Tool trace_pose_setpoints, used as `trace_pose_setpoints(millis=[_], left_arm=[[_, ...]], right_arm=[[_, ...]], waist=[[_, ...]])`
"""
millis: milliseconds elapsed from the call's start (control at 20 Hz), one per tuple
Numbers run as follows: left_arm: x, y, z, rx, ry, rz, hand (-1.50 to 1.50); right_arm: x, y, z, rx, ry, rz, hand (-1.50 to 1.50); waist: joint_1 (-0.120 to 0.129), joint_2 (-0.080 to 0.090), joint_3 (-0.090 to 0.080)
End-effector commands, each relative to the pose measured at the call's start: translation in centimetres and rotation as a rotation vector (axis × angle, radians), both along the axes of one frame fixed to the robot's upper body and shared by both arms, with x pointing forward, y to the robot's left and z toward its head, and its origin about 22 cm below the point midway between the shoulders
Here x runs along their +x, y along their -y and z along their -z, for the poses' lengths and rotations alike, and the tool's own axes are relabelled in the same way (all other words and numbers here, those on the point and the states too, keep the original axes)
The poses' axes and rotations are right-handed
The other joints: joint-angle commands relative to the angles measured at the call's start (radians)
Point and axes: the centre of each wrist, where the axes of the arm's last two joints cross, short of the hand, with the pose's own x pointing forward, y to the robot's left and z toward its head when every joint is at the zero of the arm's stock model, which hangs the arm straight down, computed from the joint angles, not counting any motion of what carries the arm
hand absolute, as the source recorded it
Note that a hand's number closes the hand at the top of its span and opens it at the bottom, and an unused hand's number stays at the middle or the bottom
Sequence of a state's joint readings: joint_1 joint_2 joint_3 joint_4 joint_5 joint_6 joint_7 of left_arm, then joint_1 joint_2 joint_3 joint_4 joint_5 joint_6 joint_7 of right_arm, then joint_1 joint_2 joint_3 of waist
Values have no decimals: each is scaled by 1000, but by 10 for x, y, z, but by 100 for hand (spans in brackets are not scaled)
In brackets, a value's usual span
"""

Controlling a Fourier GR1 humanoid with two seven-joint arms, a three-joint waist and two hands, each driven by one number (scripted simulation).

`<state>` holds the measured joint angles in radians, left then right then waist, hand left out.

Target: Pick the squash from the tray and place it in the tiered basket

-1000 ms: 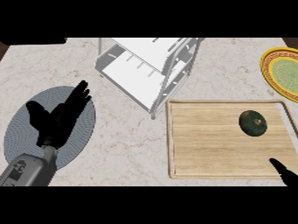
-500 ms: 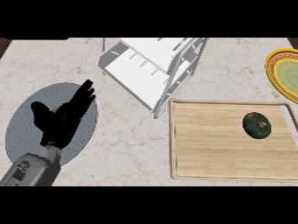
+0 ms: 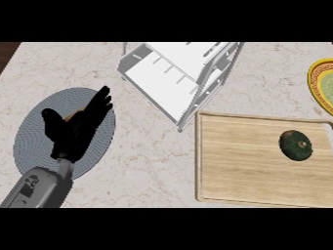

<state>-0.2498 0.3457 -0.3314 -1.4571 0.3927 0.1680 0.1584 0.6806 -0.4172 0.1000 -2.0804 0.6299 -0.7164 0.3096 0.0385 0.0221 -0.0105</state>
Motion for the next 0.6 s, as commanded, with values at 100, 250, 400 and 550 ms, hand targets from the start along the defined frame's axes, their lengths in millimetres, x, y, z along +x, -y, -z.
trace_pose_setpoints(millis=[100,250,400,550], left_arm=[[0,9,0,23,-13,3,0],[4,-7,7,15,2,1,0],[2,13,-9,-18,-1,-1,0],[-19,-14,17,7,-33,-19,0]], right_arm=[[22,-31,-4,-21,-150,124,-150],[46,-41,-15,-57,-239,164,-150],[76,-75,-24,-64,-274,161,-150],[100,-98,-21,-52,-326,127,-150]], waist=[[10,-4,4],[12,-2,3],[0,-15,8],[-17,-20,9]])
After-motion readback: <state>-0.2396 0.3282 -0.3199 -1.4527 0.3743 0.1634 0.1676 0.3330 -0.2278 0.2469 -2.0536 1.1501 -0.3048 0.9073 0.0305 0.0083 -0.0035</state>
